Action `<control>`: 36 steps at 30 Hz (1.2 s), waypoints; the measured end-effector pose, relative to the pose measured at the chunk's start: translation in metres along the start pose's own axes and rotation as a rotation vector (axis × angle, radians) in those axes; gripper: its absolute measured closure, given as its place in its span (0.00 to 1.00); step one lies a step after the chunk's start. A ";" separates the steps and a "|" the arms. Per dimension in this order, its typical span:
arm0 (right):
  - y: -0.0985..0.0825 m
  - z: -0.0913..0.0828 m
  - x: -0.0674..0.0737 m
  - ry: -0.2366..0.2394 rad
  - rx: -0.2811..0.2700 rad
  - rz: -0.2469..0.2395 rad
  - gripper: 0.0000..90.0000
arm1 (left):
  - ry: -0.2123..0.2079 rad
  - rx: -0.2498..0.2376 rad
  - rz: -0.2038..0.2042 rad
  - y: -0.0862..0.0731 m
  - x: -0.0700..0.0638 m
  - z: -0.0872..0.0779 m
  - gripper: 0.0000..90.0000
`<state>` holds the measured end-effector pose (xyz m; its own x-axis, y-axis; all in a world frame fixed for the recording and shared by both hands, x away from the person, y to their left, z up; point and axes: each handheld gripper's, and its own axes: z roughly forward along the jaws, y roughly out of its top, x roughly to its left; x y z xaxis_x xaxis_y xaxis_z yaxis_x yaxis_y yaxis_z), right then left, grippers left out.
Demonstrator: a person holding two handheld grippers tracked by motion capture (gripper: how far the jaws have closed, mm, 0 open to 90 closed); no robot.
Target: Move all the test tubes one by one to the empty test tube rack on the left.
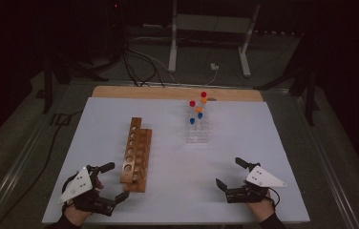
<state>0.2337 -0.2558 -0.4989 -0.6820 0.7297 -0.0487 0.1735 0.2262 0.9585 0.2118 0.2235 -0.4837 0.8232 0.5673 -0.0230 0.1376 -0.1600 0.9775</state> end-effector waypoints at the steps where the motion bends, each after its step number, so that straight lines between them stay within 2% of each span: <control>1: 0.000 0.000 0.000 -0.001 0.003 -0.003 0.00 | -0.005 -0.003 0.002 0.000 0.000 0.000 0.00; 6: 0.000 0.001 0.000 -0.002 0.015 -0.005 0.00 | -0.011 0.003 0.001 0.000 -0.001 0.001 0.00; 16: 0.002 0.002 -0.002 -0.022 0.054 0.013 0.00 | -0.014 -0.020 -0.021 0.000 0.002 -0.001 0.00; 18: 0.007 0.001 -0.003 -0.019 0.044 0.035 0.00 | -0.015 -0.015 -0.018 0.000 0.001 -0.001 0.00; 22: 0.017 0.000 -0.005 -0.032 0.056 0.042 0.00 | -0.017 -0.022 -0.025 0.000 0.002 -0.002 0.00; 28: 0.034 0.000 -0.010 -0.059 0.041 0.040 0.00 | -0.019 -0.030 -0.030 0.001 0.003 -0.003 0.00; 32: 0.050 0.005 -0.015 -0.064 0.018 0.046 0.00 | -0.023 -0.036 -0.038 0.002 0.004 -0.002 0.00; 36: 0.060 0.012 -0.018 -0.074 0.006 0.038 0.00 | -0.032 -0.032 -0.029 0.002 0.003 0.000 0.00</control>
<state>0.2652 -0.2476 -0.4436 -0.6203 0.7837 -0.0338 0.2024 0.2015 0.9584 0.2147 0.2255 -0.4816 0.8364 0.5452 -0.0576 0.1443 -0.1177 0.9825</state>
